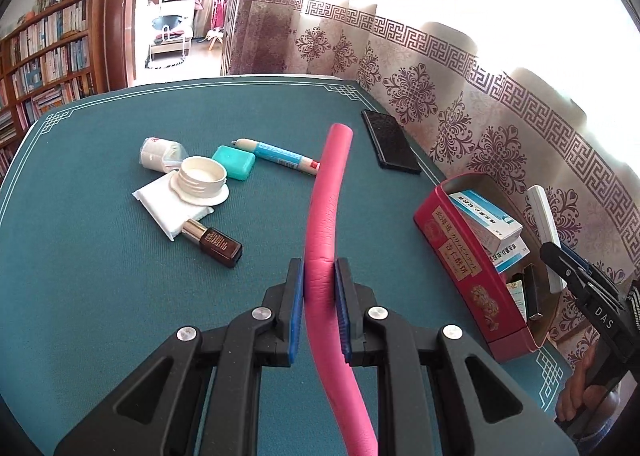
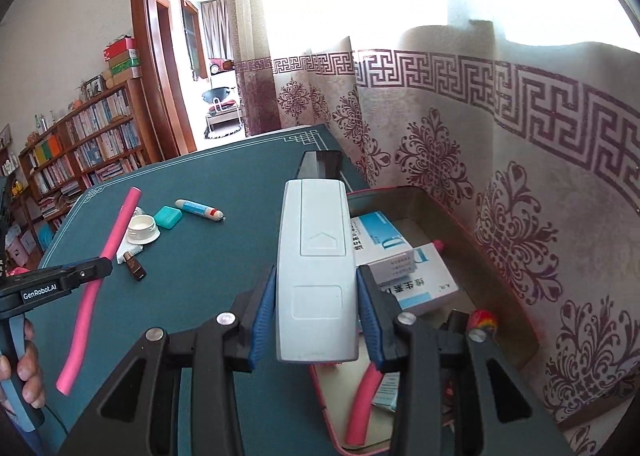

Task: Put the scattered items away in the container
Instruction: 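Lift the white remote toward the red tin with the right tool while the left tool holds the pink tube, then lower the remote and pink tube into the red tin and open both tools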

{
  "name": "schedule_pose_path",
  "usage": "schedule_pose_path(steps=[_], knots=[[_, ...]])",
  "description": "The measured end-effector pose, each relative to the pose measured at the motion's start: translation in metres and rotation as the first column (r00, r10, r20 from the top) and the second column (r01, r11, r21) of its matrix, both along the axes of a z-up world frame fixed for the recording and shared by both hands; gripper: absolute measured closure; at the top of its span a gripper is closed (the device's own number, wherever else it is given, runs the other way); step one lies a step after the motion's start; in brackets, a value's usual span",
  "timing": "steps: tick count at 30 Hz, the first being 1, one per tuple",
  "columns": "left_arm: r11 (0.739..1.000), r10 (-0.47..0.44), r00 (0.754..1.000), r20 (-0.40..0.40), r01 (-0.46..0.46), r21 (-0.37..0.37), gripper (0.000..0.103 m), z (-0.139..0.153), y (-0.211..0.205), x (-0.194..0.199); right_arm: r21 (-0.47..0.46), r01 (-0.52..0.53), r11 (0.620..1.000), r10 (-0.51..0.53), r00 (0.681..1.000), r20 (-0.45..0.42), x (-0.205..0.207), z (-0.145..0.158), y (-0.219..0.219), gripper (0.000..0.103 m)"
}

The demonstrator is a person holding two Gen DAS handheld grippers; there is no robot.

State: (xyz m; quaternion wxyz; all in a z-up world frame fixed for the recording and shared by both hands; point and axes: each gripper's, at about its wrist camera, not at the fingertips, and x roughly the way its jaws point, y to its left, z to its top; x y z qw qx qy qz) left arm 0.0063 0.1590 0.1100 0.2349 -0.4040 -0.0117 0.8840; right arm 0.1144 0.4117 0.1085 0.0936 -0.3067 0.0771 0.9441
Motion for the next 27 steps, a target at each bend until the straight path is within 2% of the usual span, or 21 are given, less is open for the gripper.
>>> schedule_pose_path(steps=[6,16,18,20,22,27], knots=[[0.999,-0.050,0.999,-0.015,0.050,-0.004,0.087,0.006,0.027,0.006,-0.022,0.047,0.999,-0.045,0.997,0.056,0.009,-0.017,0.028,0.060],[0.995,-0.101,0.995,-0.018,0.100,-0.018,0.087,0.009,0.056,0.013,-0.092,0.005,0.996,0.008,0.990,0.142,0.005,-0.043,0.038,0.058],[0.994,-0.110,0.994,-0.021,0.110,-0.019,0.087,0.010,0.062,0.015,-0.099,0.008,0.995,0.005,0.991,0.135,0.007,-0.044,0.041,0.053],[0.993,-0.121,0.992,-0.023,0.120,-0.020,0.087,0.011,0.067,0.016,-0.092,0.021,0.996,-0.010,0.993,0.117,0.012,-0.041,0.043,0.041],[0.991,-0.134,0.991,-0.021,0.134,-0.016,0.087,0.012,0.073,0.018,-0.064,0.034,0.997,-0.029,0.996,0.089,0.016,-0.037,0.044,0.035],[0.982,-0.187,0.982,-0.010,0.187,0.013,0.087,0.019,0.088,0.024,0.034,0.032,0.999,-0.033,0.999,0.033,0.027,-0.026,0.033,0.034]])
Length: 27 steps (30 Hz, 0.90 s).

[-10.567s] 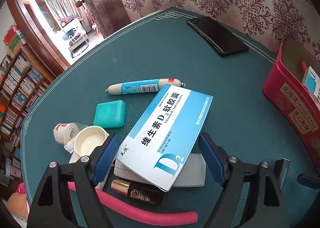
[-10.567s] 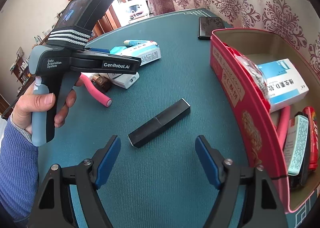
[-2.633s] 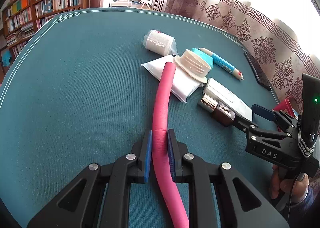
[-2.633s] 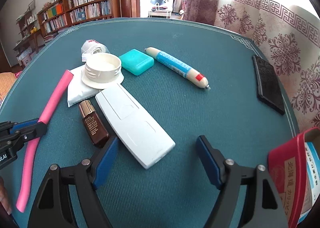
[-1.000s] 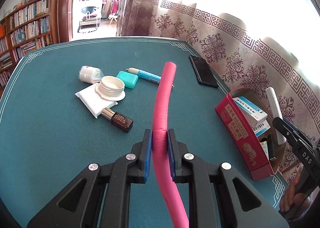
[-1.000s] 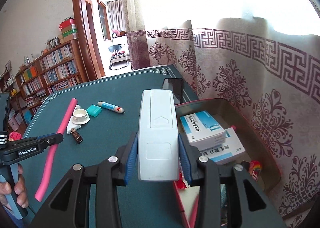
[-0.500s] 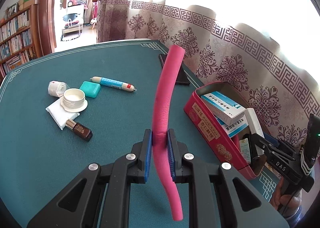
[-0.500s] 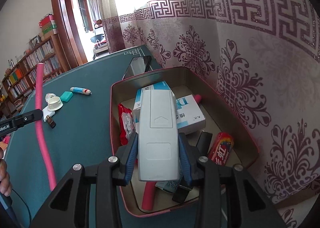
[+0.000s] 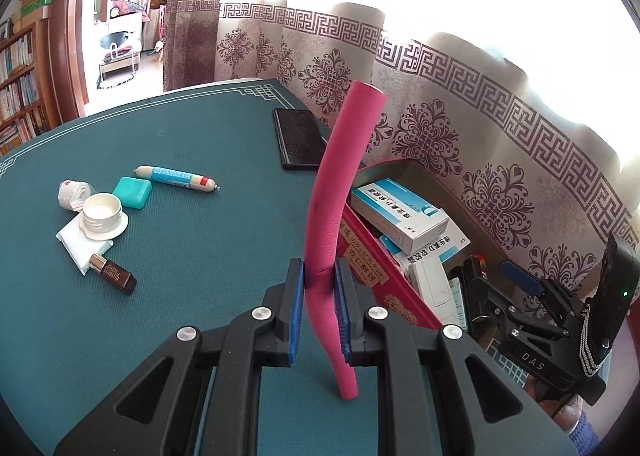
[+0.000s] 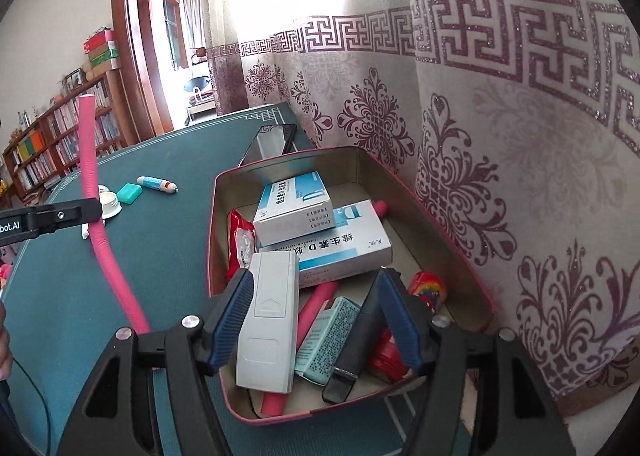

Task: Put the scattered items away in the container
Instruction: 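Lower the remote and pink tube into the red tin and open both tools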

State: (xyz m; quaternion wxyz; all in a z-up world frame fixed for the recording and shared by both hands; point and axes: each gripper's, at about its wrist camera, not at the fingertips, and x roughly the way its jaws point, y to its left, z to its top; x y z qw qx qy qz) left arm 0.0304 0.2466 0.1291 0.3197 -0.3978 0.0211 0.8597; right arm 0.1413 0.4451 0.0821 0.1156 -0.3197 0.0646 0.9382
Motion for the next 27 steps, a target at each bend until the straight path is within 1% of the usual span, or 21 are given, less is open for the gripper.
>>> schedule_pose_path(steps=[5,11,15,18,21,23,27], knots=[[0.997,-0.069,0.997,-0.022,0.070,0.044,0.087,0.023,0.015,0.013,0.038,0.029,0.999,-0.026,0.998,-0.062,0.008,0.010,0.002,0.034],[0.981,-0.165,0.984,-0.073,0.171,0.088,0.087,0.057,0.033,0.033,0.017,0.089,0.996,-0.086,0.988,-0.124,0.021,0.022,0.017,0.034],[0.968,-0.216,0.972,-0.091,0.225,0.110,0.087,0.070,0.048,0.038,0.006,0.118,0.993,-0.116,0.983,-0.142,0.025,0.025,0.025,0.034],[0.962,-0.243,0.966,-0.088,0.252,0.104,0.087,0.068,0.066,0.035,0.011,0.138,0.990,-0.135,0.979,-0.151,0.028,0.025,0.028,0.034],[0.958,-0.263,0.963,-0.064,0.269,0.100,0.087,0.058,0.082,0.028,0.016,0.149,0.989,-0.145,0.977,-0.155,0.031,0.026,0.029,0.034],[0.956,-0.276,0.961,-0.037,0.278,0.096,0.087,0.048,0.093,0.021,0.005,0.148,0.989,-0.146,0.978,-0.151,0.031,0.025,0.030,0.033],[0.952,-0.302,0.952,0.043,0.299,0.072,0.086,0.021,0.115,0.005,0.006,0.144,0.990,-0.141,0.979,-0.149,0.031,0.024,0.029,0.033]])
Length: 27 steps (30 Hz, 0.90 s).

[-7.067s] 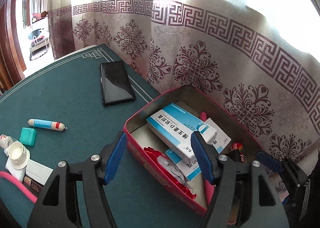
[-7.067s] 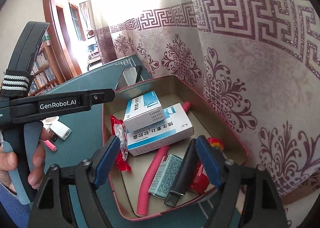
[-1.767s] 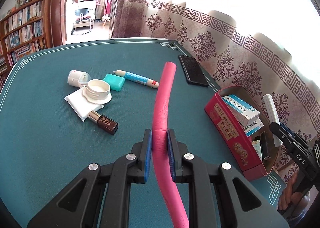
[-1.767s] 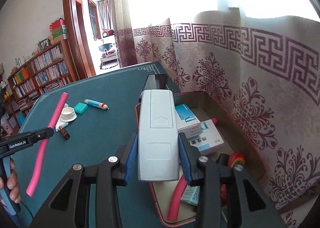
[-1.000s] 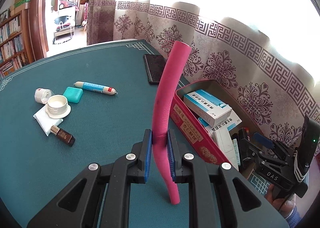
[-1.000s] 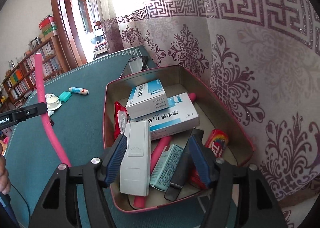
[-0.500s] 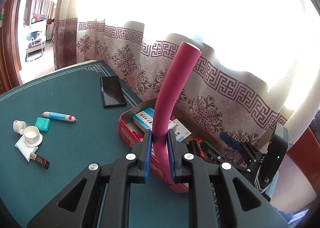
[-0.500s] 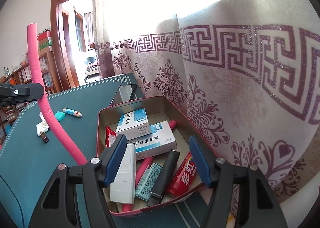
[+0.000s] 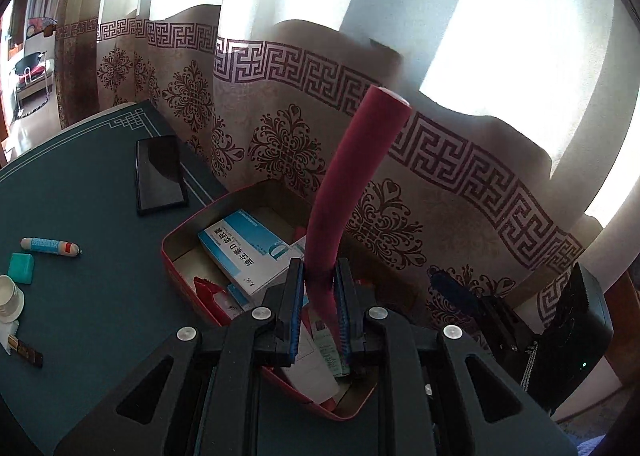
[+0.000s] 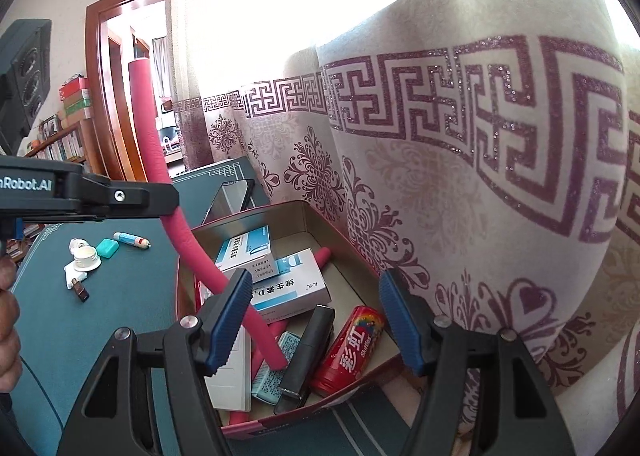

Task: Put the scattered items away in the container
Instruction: 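Lower the remote and pink tube into the red tin and open both tools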

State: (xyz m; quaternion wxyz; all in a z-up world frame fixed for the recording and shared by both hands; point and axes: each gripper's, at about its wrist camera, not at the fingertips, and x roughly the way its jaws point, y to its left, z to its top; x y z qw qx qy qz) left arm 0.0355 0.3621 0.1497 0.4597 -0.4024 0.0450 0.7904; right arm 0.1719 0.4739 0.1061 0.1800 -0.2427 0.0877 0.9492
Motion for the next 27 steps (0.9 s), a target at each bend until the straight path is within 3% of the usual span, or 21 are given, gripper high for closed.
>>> schedule_pose_path(steps=[6,18,20,22,24,27], knots=[[0.997,0.011,1.000,-0.018,-0.012,-0.074,0.082,-0.023,0.022,-0.016,-0.005,-0.001,1.000,0.001,1.000,0.010,-0.001,-0.002,-0.002,0.032],[0.997,-0.044,0.998,0.042,0.047,-0.057,0.078,-0.039,0.032,-0.028,-0.012,-0.004,1.000,0.004,1.000,0.021,-0.004,-0.005,-0.007,0.025],[0.998,-0.025,0.999,0.031,0.026,-0.061,0.071,-0.038,0.027,-0.028,-0.017,-0.006,1.000,0.006,1.000,0.023,-0.004,-0.005,-0.008,0.025],[0.998,0.011,1.000,0.015,-0.010,-0.058,0.051,-0.037,0.019,-0.029,-0.019,-0.011,1.000,0.012,1.000,0.028,-0.005,-0.006,-0.010,0.024],[0.998,0.049,0.999,0.003,-0.049,-0.043,0.045,-0.034,0.008,-0.032,-0.018,-0.018,1.000,0.018,0.999,0.033,-0.008,-0.007,-0.013,0.024],[0.995,0.091,0.996,0.011,-0.091,-0.027,0.044,-0.033,-0.008,-0.037,-0.017,-0.026,1.000,0.027,0.999,0.037,-0.010,-0.007,-0.017,0.024]])
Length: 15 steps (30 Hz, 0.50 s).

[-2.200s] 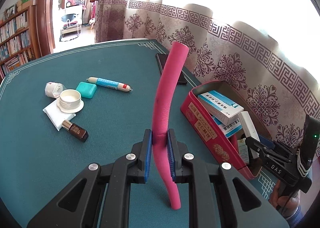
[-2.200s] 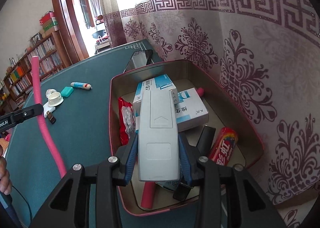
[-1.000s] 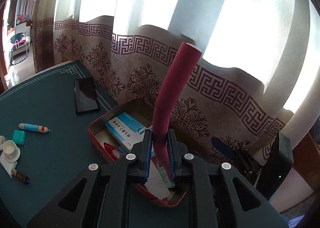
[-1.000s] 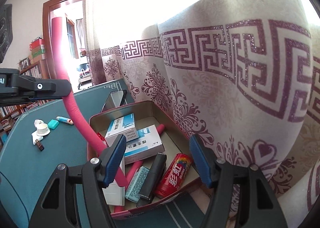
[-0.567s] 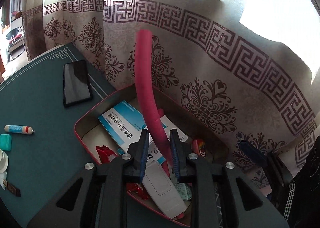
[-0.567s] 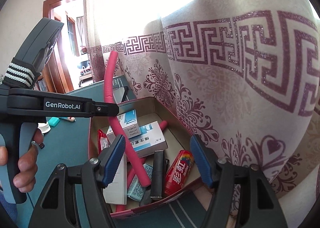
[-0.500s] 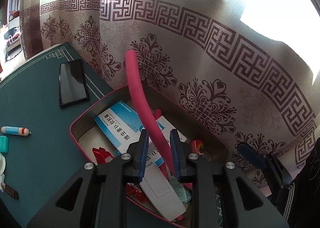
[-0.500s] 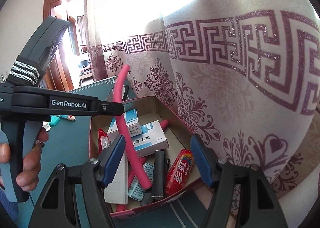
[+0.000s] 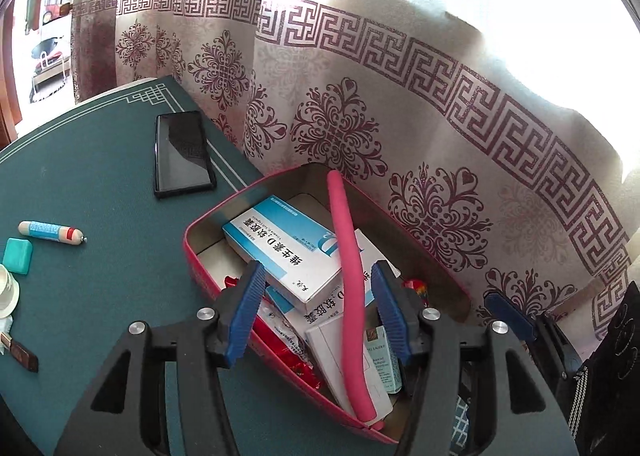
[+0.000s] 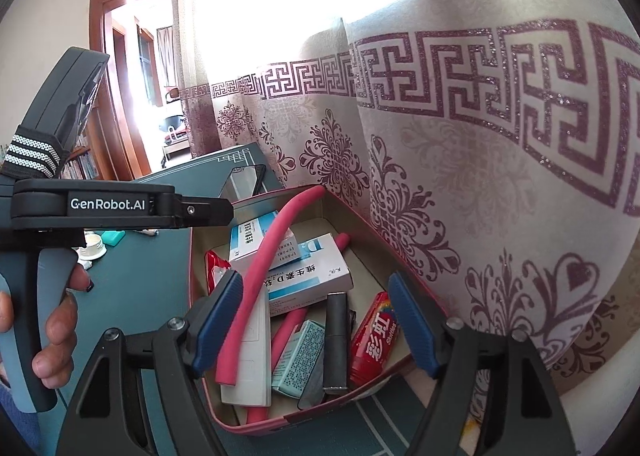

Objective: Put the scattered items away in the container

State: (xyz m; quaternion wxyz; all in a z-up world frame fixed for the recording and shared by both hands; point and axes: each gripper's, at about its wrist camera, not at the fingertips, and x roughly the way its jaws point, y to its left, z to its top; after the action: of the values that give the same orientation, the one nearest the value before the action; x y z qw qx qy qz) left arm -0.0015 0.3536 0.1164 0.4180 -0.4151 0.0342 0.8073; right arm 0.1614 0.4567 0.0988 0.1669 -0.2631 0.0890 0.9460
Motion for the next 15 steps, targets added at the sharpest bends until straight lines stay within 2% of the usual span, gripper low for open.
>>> schedule_pose_path(steps=[7,15], knots=[[0.989,0.147,0.989,-0.029,-0.147,-0.024,0.044,-0.004,-0.043,-0.012,-0.003,-0.022,1.000,0.022,1.000,-0.003,-0.005,0.001,-0.011,0.023],[0.942,0.322,0.946,-0.035,-0.324,-0.083,0.043,-0.019,-0.107,-0.032,0.000,-0.106,0.994,0.106,0.994,0.004,-0.021,0.003,-0.043,0.023]])
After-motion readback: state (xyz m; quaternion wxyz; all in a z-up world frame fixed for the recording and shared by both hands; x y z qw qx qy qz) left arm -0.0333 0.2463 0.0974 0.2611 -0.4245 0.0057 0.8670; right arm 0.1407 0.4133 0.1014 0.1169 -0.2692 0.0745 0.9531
